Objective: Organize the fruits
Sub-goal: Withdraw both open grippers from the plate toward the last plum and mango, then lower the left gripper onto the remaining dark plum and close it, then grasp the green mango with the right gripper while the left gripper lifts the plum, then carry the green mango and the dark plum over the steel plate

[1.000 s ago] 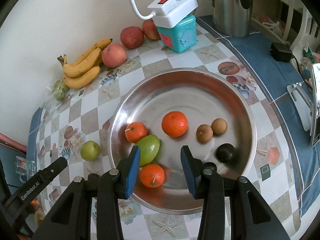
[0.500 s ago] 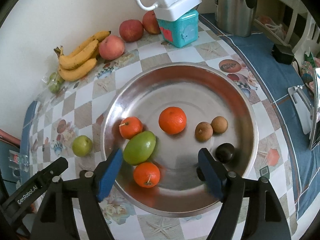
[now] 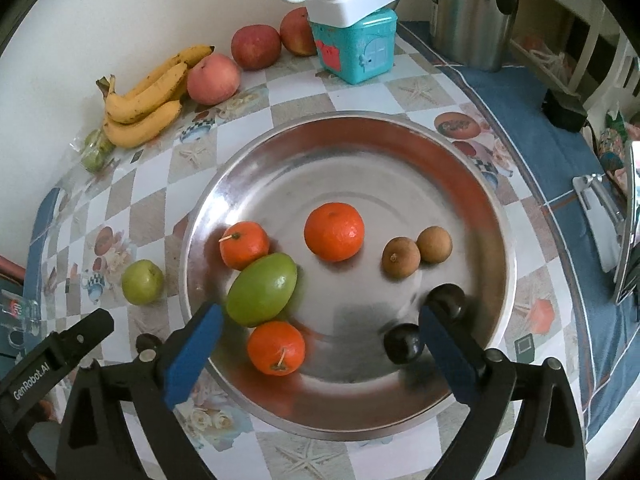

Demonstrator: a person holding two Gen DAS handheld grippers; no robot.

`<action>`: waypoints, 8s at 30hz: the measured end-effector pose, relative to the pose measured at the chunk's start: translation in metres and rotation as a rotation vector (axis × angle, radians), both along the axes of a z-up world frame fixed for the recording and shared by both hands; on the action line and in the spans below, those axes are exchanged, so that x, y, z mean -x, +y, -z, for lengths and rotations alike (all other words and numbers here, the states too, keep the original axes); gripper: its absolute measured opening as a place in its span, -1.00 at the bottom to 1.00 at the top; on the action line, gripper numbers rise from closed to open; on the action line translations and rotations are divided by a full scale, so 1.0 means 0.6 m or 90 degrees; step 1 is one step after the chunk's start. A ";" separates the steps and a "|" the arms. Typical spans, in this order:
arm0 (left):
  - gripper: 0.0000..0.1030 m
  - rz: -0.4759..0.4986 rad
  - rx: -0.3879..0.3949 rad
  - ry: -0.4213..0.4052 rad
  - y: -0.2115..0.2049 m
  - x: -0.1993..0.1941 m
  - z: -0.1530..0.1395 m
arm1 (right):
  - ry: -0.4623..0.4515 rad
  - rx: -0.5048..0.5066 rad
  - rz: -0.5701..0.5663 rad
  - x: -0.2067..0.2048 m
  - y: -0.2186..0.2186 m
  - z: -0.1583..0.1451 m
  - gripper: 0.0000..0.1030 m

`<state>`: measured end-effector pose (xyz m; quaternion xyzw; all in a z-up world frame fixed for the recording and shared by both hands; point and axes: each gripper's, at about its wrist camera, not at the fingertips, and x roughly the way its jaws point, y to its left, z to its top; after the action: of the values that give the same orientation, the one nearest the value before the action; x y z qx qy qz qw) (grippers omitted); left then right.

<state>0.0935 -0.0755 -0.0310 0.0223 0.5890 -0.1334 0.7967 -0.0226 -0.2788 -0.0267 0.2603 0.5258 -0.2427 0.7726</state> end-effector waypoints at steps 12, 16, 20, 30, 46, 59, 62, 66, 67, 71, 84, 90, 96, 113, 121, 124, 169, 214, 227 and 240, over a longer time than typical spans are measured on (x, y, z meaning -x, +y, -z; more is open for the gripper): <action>1.00 -0.002 0.006 0.004 0.001 0.001 -0.001 | 0.009 0.007 0.000 0.000 0.002 0.002 0.92; 1.00 -0.004 0.007 0.002 0.008 0.000 -0.002 | 0.008 0.002 -0.001 -0.001 0.005 0.002 0.92; 1.00 -0.015 0.009 0.003 0.021 -0.004 -0.002 | 0.017 -0.004 -0.012 -0.006 0.016 0.001 0.92; 1.00 -0.051 0.001 0.027 0.057 -0.019 0.016 | 0.014 -0.015 -0.057 -0.033 0.054 -0.004 0.92; 0.73 0.026 0.008 0.065 -0.002 -0.001 0.053 | 0.010 0.002 -0.002 -0.015 0.026 -0.010 0.92; 0.01 0.060 0.033 0.087 -0.033 0.006 0.072 | 0.007 0.004 0.003 -0.014 0.025 -0.013 0.92; -0.12 0.067 0.033 0.090 -0.045 0.005 0.078 | 0.007 0.005 0.003 -0.014 0.026 -0.013 0.92; -0.29 0.074 0.036 0.089 -0.052 0.004 0.077 | 0.001 0.008 0.006 -0.012 0.025 -0.016 0.92; -0.32 0.075 0.036 0.088 -0.054 0.005 0.077 | 0.000 0.009 0.007 -0.012 0.025 -0.017 0.92; -0.36 0.077 0.039 0.091 -0.053 0.005 0.077 | 0.000 0.010 0.008 -0.012 0.023 -0.018 0.92; -0.48 0.079 0.046 0.087 -0.046 0.005 0.069 | 0.000 0.010 0.008 -0.012 0.023 -0.018 0.92; -0.48 0.074 0.066 0.080 -0.038 0.003 0.054 | 0.000 0.009 0.007 -0.013 0.024 -0.018 0.92; -0.48 0.056 0.097 0.075 -0.020 -0.004 0.037 | -0.005 0.003 -0.001 -0.016 0.027 -0.015 0.92; -0.48 -0.031 0.133 0.021 0.068 -0.044 -0.017 | -0.051 -0.024 -0.070 -0.049 0.060 -0.011 0.92; -0.48 -0.079 0.133 0.004 0.113 -0.065 -0.022 | -0.084 0.018 -0.154 -0.085 0.110 -0.029 0.91; -0.48 -0.092 0.140 0.005 0.126 -0.070 -0.020 | -0.089 0.022 -0.170 -0.095 0.124 -0.029 0.91; -0.48 -0.146 0.136 0.049 0.167 -0.100 0.026 | 0.019 0.125 -0.341 -0.211 0.243 0.064 0.36; -0.48 -0.059 0.128 0.004 0.090 -0.069 -0.013 | -0.082 0.060 -0.238 -0.166 0.154 -0.028 0.10; -0.48 0.095 0.157 -0.006 -0.042 0.002 -0.031 | -0.101 0.045 -0.070 -0.083 -0.001 -0.043 0.10; -0.48 0.202 0.154 -0.007 -0.136 0.053 -0.007 | -0.092 0.068 0.037 -0.017 -0.092 -0.021 0.10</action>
<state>0.0615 -0.1572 -0.0267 0.0199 0.5536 -0.3268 0.7657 -0.0125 -0.3337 -0.0143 0.2507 0.4473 -0.2730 0.8140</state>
